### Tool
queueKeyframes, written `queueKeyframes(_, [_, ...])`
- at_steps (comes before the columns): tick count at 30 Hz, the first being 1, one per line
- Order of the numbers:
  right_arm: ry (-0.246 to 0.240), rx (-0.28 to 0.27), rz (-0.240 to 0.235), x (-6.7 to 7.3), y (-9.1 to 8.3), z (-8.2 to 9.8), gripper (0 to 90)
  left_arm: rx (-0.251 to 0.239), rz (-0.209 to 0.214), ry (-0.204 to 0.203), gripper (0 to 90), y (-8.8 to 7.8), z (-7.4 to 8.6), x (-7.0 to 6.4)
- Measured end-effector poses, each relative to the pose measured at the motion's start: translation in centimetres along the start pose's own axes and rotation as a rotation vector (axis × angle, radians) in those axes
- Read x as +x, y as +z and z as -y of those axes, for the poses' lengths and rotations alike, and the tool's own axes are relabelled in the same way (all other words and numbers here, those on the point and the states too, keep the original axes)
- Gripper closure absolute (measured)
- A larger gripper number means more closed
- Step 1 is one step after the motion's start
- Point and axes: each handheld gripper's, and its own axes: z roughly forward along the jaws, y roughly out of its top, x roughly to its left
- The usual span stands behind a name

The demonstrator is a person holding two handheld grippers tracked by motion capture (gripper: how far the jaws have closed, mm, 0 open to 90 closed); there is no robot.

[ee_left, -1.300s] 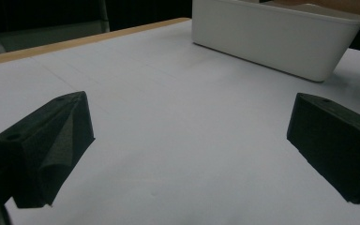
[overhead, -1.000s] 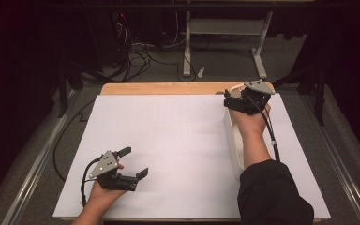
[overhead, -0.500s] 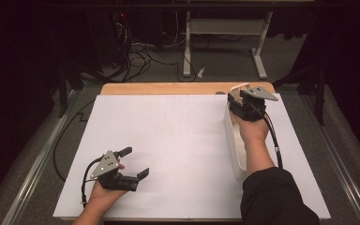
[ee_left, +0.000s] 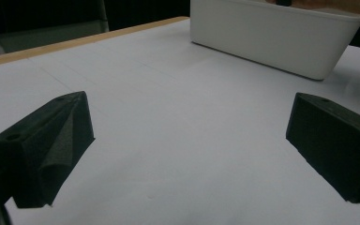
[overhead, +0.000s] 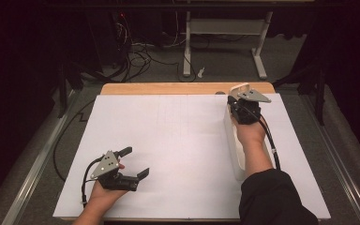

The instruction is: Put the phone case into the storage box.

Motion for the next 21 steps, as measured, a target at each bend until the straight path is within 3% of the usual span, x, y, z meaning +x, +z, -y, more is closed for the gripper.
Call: queueKeyframes(21, [-0.014, 0.039, 0.035, -0.6, 1.9, -1.0, 90.0, -0.004, -0.005, -0.007, 2.1, -0.3, 0.0, 0.3])
